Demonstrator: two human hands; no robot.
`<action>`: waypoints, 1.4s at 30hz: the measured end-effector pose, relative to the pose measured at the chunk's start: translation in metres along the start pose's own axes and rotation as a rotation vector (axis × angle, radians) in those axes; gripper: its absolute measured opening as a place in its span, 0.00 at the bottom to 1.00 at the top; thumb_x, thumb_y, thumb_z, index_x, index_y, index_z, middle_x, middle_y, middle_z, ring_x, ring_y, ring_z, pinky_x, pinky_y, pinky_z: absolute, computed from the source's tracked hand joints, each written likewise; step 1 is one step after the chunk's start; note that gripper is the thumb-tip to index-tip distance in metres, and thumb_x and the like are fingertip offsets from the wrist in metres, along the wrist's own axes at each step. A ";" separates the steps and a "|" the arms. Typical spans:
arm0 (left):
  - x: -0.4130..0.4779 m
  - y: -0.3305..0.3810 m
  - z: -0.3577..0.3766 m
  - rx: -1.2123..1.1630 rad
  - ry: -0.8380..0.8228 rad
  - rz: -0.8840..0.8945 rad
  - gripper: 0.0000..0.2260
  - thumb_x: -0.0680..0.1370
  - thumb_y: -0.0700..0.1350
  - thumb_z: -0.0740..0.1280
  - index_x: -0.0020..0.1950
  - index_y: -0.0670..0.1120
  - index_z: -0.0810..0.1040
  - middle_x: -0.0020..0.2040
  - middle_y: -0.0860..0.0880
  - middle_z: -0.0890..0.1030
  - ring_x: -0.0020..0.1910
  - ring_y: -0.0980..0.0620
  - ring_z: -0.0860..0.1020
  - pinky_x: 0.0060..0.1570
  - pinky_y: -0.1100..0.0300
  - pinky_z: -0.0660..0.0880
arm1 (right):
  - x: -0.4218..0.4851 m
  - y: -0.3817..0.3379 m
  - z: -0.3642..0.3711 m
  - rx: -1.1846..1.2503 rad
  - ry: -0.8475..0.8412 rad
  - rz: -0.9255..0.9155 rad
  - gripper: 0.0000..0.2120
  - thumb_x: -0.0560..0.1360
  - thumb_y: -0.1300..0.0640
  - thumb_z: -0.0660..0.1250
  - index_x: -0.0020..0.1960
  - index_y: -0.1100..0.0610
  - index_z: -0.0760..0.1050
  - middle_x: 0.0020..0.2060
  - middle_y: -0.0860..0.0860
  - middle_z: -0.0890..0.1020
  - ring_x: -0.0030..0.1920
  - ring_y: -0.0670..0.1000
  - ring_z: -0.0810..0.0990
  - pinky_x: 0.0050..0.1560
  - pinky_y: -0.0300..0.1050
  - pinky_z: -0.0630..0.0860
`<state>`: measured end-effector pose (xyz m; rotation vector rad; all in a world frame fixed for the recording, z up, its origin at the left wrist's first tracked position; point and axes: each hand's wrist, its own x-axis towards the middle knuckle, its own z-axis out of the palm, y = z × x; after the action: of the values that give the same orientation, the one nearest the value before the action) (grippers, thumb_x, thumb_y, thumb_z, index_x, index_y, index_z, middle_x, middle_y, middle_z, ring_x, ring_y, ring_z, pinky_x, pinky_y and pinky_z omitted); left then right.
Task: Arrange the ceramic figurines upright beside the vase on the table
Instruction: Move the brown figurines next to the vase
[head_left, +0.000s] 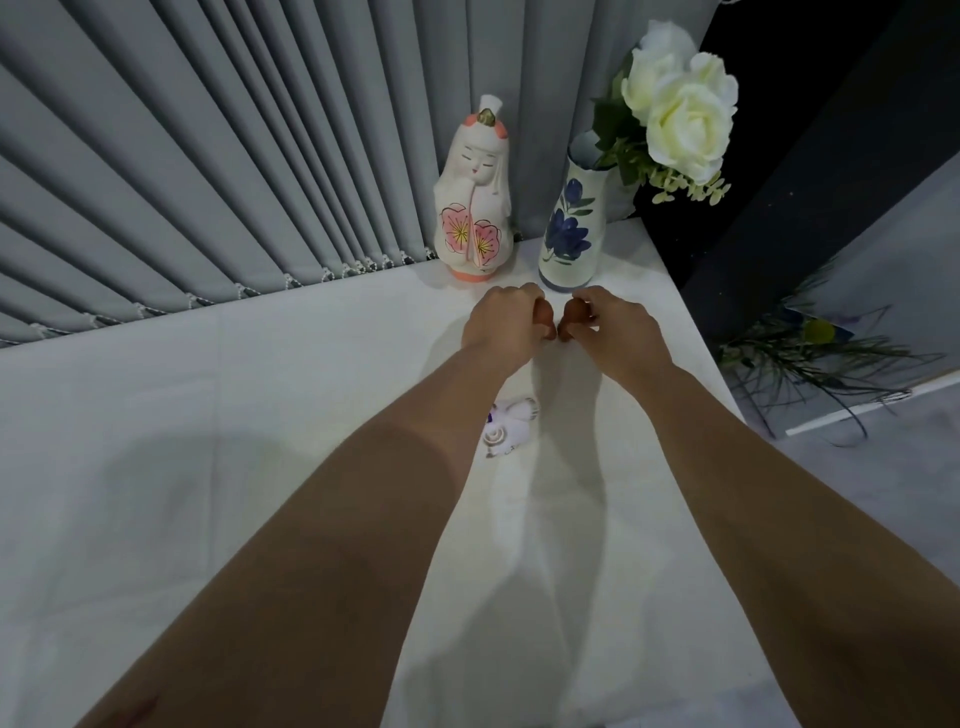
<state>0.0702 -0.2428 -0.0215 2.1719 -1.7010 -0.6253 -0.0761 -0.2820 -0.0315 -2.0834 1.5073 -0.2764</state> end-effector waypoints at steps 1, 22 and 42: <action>0.002 0.001 0.001 0.011 -0.002 0.002 0.14 0.74 0.44 0.71 0.59 0.45 0.79 0.53 0.44 0.82 0.54 0.44 0.78 0.51 0.51 0.77 | 0.002 0.000 0.000 -0.005 -0.002 -0.002 0.12 0.76 0.56 0.64 0.59 0.54 0.74 0.48 0.53 0.84 0.52 0.57 0.80 0.54 0.54 0.77; 0.005 -0.001 0.009 0.081 -0.008 0.041 0.18 0.76 0.43 0.69 0.65 0.45 0.73 0.56 0.41 0.81 0.57 0.41 0.77 0.53 0.48 0.77 | 0.004 0.004 -0.003 -0.073 -0.018 0.007 0.19 0.76 0.55 0.64 0.67 0.53 0.70 0.55 0.55 0.82 0.56 0.58 0.79 0.56 0.53 0.76; -0.068 -0.055 -0.028 -0.068 0.043 -0.085 0.17 0.81 0.52 0.61 0.66 0.47 0.75 0.63 0.47 0.80 0.63 0.46 0.77 0.60 0.54 0.73 | -0.060 -0.035 0.017 -0.085 0.107 -0.253 0.16 0.74 0.54 0.69 0.60 0.56 0.74 0.53 0.54 0.79 0.56 0.58 0.77 0.53 0.53 0.76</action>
<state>0.1173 -0.1638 -0.0148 2.2032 -1.5502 -0.6443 -0.0611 -0.2137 -0.0175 -2.3637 1.3336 -0.4317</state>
